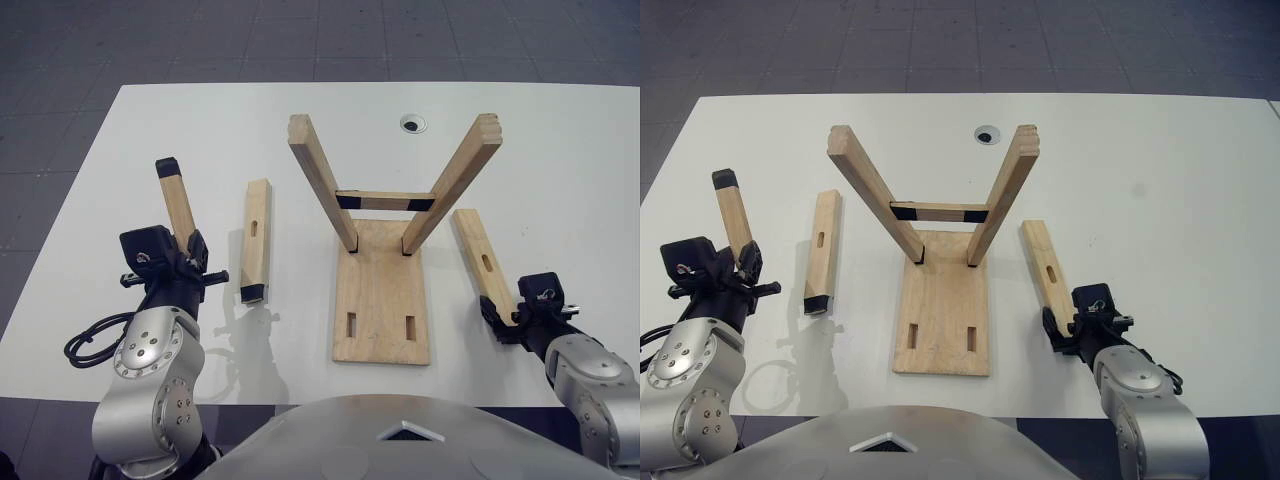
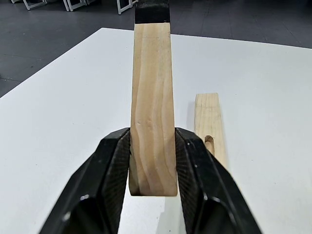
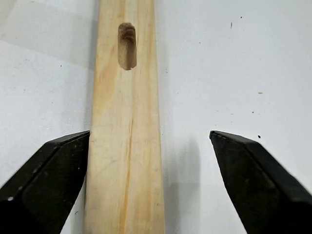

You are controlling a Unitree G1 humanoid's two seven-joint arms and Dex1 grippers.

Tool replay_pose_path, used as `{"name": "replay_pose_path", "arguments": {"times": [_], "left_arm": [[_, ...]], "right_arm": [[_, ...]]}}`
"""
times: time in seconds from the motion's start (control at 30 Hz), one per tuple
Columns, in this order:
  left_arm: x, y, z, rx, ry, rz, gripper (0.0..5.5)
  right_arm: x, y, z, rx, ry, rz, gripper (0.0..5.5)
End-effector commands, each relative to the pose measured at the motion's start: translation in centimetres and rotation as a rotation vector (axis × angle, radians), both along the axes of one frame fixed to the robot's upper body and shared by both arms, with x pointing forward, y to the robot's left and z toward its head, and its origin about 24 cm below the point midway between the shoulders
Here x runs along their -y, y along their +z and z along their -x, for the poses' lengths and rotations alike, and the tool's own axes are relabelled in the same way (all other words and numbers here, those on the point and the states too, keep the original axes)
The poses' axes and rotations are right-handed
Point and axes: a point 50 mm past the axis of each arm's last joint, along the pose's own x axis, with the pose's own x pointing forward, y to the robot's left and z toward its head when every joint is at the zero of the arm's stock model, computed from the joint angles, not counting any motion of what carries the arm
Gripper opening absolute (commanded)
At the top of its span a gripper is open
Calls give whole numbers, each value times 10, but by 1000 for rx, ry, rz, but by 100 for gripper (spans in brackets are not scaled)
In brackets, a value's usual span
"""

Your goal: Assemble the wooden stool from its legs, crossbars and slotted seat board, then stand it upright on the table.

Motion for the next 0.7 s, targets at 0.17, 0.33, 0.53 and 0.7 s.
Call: {"name": "replay_pose_path", "arguments": {"times": [0.17,0.33,0.53,0.7], "left_arm": [[3,38,-18,288,-35,-105,133],[6,50,-19,403,-67,-119,133],[27,69,-18,607,-292,-164,133],[52,80,-12,752,-496,-161,133]], "right_arm": [[13,105,-56,494,-50,-68,549],[13,138,-59,655,-28,-185,549],[-8,168,-55,869,301,-346,549],[-46,177,-38,933,622,-509,549]]}}
